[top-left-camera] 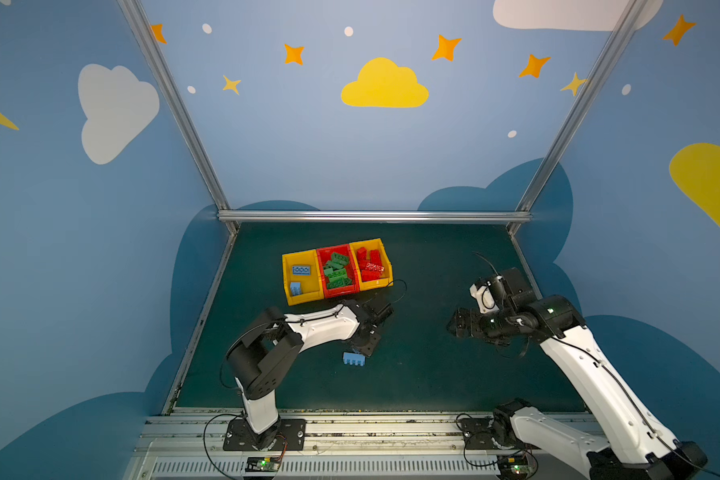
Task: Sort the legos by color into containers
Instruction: 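Carry the light-blue brick to the yellow bin with the left gripper and release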
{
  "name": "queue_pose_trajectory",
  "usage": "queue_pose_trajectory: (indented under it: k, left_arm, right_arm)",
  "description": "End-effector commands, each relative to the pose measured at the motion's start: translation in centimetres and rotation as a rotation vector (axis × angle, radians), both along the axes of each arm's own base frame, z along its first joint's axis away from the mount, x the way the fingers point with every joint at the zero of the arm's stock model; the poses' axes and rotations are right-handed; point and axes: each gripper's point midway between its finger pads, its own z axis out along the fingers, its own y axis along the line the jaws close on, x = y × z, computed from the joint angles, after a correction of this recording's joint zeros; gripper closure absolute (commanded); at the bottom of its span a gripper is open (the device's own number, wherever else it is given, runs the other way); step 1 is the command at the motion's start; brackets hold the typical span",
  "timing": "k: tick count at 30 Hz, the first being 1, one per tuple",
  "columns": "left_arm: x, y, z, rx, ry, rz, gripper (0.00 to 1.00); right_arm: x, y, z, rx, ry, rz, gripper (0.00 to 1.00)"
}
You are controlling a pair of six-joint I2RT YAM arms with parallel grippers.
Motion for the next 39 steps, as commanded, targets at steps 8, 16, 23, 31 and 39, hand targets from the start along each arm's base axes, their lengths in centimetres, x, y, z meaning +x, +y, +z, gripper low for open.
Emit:
queue_pose_trajectory:
  k: [8, 16, 23, 31, 39]
  left_arm:
    - [3.1, 1.8, 0.8, 0.025, -0.029, 0.026, 0.7]
    - [8.6, 5.4, 7.7, 0.017, -0.222, 0.138, 0.75]
    - [15.5, 14.0, 11.6, -0.019, -0.321, 0.452, 0.73]
    - [21.5, 20.3, 10.6, -0.014, -0.277, 0.67, 0.71]
    - [24.0, 21.3, 9.6, -0.095, -0.22, 0.719, 0.67]
  right_arm:
    - [2.1, 0.7, 1.1, 0.011, -0.017, -0.002, 0.04]
    - [4.0, 2.0, 1.0, 0.042, -0.011, -0.008, 0.04]
    - [6.3, 3.3, 1.5, 0.049, -0.016, 0.001, 0.04]
    - [8.1, 5.2, 1.5, 0.047, -0.005, 0.0, 0.04]
    - [8.9, 5.9, 1.5, 0.026, -0.005, -0.024, 0.04]
